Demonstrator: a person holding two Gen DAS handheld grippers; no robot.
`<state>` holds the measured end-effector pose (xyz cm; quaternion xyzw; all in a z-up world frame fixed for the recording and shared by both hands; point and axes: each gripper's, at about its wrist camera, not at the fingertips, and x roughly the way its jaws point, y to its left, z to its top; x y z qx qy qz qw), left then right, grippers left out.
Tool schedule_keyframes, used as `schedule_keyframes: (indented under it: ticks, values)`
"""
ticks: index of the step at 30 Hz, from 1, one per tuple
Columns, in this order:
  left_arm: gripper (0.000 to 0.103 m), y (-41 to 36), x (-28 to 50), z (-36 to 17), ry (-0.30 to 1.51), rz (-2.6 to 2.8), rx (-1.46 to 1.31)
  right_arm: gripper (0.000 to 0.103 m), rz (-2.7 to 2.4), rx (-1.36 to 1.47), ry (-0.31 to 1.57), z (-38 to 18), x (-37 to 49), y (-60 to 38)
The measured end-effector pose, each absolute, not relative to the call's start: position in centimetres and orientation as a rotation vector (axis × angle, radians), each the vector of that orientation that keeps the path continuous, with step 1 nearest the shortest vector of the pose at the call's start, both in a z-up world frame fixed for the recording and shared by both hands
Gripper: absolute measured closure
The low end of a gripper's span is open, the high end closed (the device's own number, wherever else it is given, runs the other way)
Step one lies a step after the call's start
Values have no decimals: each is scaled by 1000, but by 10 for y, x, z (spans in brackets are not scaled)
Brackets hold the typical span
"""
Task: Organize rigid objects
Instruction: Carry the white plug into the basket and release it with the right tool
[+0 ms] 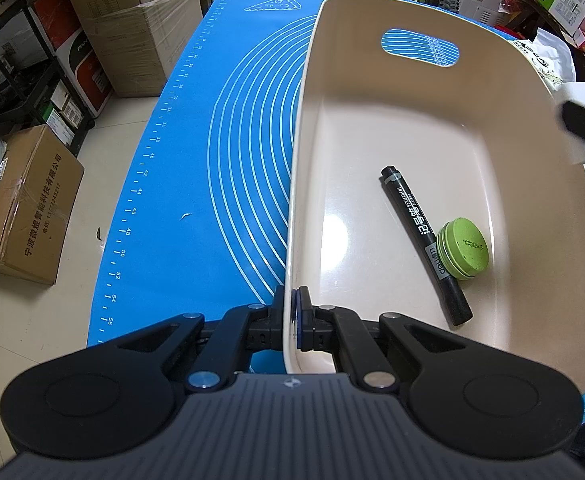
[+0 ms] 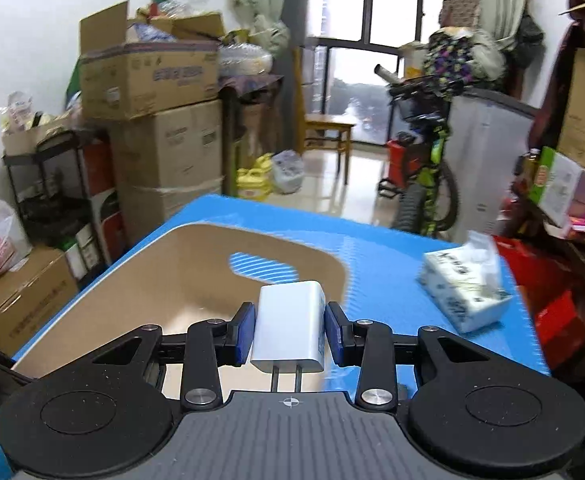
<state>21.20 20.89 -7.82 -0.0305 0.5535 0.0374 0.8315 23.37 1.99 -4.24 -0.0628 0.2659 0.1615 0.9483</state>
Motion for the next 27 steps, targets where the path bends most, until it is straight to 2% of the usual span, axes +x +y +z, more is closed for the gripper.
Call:
schedule_keyframes:
  ticks: [12,27]
  values:
    - [98,208,214,-80,1180,86,-69,59,422,-223,747,-79,251,80]
    - [98,204,215,-81,1179,89,-64,59,435,-336,1033,-108,272,105]
